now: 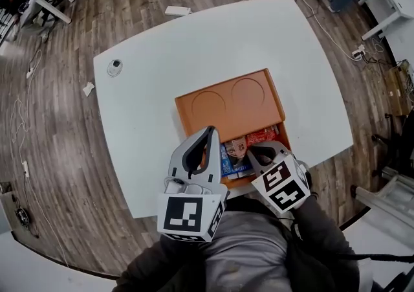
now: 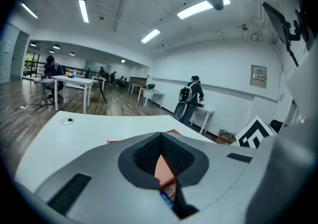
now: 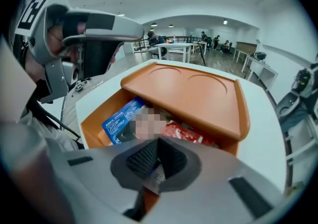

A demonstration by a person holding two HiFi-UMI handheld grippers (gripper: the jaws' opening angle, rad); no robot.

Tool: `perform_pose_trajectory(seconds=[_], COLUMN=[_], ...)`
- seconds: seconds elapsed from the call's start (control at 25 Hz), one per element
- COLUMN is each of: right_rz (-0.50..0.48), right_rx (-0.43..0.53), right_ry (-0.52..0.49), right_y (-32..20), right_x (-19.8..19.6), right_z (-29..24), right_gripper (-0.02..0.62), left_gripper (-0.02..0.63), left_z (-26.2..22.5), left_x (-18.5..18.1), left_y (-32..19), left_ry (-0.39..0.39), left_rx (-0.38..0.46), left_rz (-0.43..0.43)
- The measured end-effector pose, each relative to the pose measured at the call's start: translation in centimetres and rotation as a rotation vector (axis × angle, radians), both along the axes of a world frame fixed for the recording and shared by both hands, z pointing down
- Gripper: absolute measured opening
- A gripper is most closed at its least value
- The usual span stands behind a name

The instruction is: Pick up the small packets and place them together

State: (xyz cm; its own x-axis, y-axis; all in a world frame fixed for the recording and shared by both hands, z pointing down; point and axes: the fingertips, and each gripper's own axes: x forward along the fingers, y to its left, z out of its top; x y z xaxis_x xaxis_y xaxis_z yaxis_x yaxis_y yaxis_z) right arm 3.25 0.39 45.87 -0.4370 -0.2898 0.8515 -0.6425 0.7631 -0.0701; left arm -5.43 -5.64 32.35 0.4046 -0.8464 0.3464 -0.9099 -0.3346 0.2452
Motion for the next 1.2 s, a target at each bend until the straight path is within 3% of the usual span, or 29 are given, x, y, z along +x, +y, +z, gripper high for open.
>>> perform_pose_trajectory(seconds=[0.68, 0.92, 1.2], right_rz=[-0.013, -0.028, -0.039], right_rx=[0.182, 0.241, 0.213], right_ry=[-0.187, -0.213, -0.19], right_y=[1.5, -2.6, -7.9], right_x=[-0.7, -2.1, -5.0], right_z=[-9.1, -11.2, -9.4], right_gripper=[0.003, 0.003, 0.004], left_gripper=[0.0, 0.0, 0.0], left_z=[-3.3, -4.5, -4.2], left_x=[1.0, -0.5, -4.7], left_y=[3.2, 2.1, -1.5], left_ry=[-0.022, -0.028, -0.031], left_rx=[0.067, 0.098, 0.092], left_rz=[-0.036, -0.08, -0.14])
